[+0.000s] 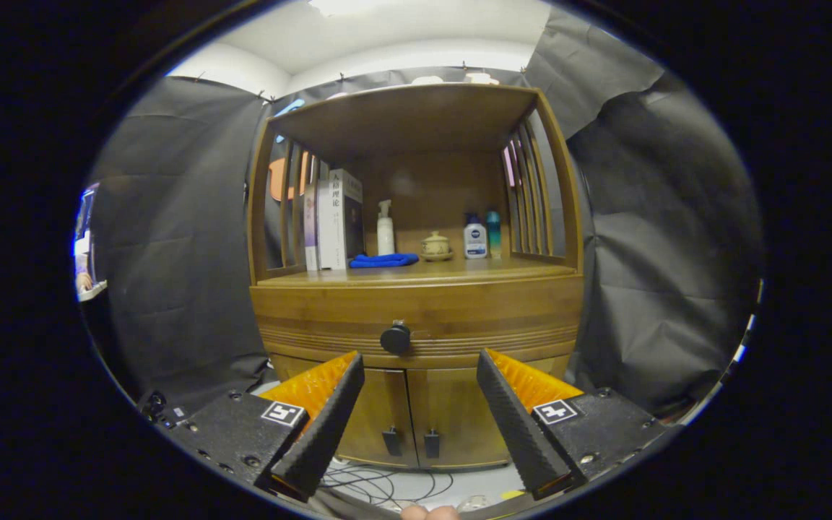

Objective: Pull open the drawer, take out the items inside it, and place them on the countertop above the cabinet.

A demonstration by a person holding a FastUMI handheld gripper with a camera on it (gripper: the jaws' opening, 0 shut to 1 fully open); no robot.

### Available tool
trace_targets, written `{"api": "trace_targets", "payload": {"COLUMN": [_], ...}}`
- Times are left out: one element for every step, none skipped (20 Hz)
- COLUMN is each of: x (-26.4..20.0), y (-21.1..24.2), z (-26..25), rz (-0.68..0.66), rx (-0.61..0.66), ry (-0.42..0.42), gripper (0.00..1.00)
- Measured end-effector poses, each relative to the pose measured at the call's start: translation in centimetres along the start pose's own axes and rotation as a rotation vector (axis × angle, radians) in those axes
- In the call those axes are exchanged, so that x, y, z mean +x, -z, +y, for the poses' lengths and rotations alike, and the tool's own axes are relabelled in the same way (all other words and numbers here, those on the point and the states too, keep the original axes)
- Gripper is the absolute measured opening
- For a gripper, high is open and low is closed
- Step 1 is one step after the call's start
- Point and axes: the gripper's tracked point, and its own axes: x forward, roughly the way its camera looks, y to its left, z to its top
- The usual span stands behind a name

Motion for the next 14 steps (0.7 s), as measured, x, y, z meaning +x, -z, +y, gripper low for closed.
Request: {"api": "trace_targets", "payload": {"x": [0.5,1.3,2.0,2.9,3.9,4.8,5.7,6.5,7.5,8.2,9.0,9.6,10.3,10.9], "y": [0.2,0.2,-0.1,-0.4,-0.6,-0.5,-0.2,0.0,0.1,0.1,0.2,0.3,0.7,1.1], "z": [0.3,0.5,0.6,0.8,1.0,1.5,1.8,2.0,2.3,2.4,2.4,2.5,2.8,2.9], "rz": [0.011,0.016,0.014,0.01,0.006,0.014,0.023,0.029,0.032,0.031,0.029,0.032,0.041,0.058], "rx": [-0.014,-0.025,-0.04,-0.054,-0.062,-0.068,-0.071,-0.068,-0.069,-0.079,-0.095,-0.104,-0.103,-0.097], "ry": [-0.006,-0.008,-0.007,0.003,0.007,0.005,0.01,0.014,0.018,0.024,0.035,0.041,0.042,0.041], "gripper": [1.0,1.0,1.0,1.0,1.0,1.0,1.0,1.0,1.0,1.0,1.0,1.0,1.0,1.0]}}
